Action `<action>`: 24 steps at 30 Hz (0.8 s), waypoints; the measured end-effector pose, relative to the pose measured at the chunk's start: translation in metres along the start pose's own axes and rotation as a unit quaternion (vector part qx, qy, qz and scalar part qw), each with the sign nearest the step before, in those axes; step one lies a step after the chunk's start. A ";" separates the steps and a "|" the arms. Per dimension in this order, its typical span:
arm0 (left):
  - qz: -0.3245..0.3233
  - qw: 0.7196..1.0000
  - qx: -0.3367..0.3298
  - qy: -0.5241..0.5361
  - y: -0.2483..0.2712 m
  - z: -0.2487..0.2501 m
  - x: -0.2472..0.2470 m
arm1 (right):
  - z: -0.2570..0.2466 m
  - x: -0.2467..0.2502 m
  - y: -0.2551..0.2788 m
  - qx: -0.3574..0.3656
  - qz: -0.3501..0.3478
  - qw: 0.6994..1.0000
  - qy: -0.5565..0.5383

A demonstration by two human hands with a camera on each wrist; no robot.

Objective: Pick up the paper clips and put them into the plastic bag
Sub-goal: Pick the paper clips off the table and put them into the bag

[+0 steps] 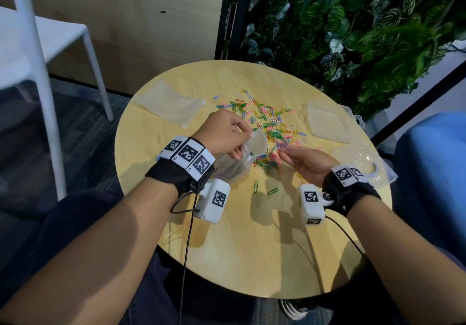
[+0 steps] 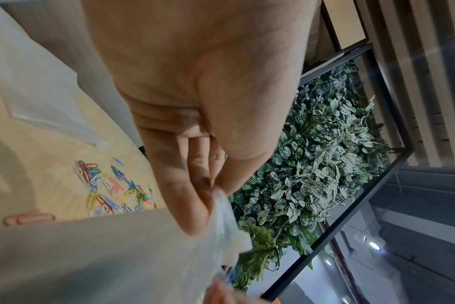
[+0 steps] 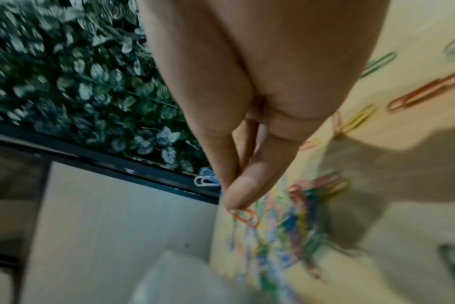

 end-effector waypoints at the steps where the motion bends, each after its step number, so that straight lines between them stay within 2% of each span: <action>1: 0.000 1.000 0.001 0.001 0.000 0.000 -0.001 | -0.007 -0.009 0.005 0.021 -0.024 0.999 -0.027; 3: 0.001 1.000 0.006 0.005 -0.002 0.000 -0.003 | -0.018 -0.027 0.012 0.054 -0.075 0.995 -0.026; 5: 0.003 1.000 0.009 0.008 -0.003 -0.001 -0.005 | -0.023 -0.048 0.019 0.069 -0.110 0.991 0.034; 7: 0.005 1.000 0.011 0.010 -0.004 0.000 -0.006 | -0.023 -0.061 0.020 0.078 -0.092 0.983 0.139; 9: 0.006 1.000 0.009 0.014 -0.004 -0.001 -0.007 | -0.021 -0.067 0.017 0.096 -0.037 0.963 0.248; 11: 0.007 1.000 0.007 0.022 -0.003 -0.001 -0.007 | -0.021 -0.069 0.012 0.115 0.014 0.918 0.378; 13: 0.007 1.000 0.005 0.030 -0.004 -0.002 -0.007 | -0.021 -0.072 0.010 0.117 0.029 0.872 0.475; 15: 0.009 0.999 0.004 0.031 -0.005 -0.002 -0.007 | -0.021 -0.078 0.011 0.129 0.040 0.845 0.517; 18: 0.011 1.000 0.001 0.025 -0.005 0.000 -0.006 | -0.028 -0.088 0.023 0.195 0.075 0.774 0.597; 19: 0.013 1.000 0.001 0.024 -0.005 0.000 -0.005 | -0.031 -0.092 0.028 0.222 0.076 0.765 0.600; 20: 0.017 1.000 0.000 0.023 -0.005 0.000 -0.004 | -0.034 -0.094 0.032 0.245 0.067 0.772 0.583; 23: 0.035 0.999 -0.003 0.027 -0.001 0.002 0.000 | -0.046 -0.083 0.044 0.277 0.056 0.851 0.442; 24: 0.042 0.999 -0.003 0.028 0.000 0.003 0.003 | -0.048 -0.068 0.042 0.266 0.080 0.856 0.436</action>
Point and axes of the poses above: each hand's wrist, its own y-axis away from the middle knuckle, its own x-axis out of the back of the hand, z = x × y, the point moved 2 cm from there along -y, towards the middle knuckle, and after that the axes turned 11 degrees about -z, right-handed, at the moved point
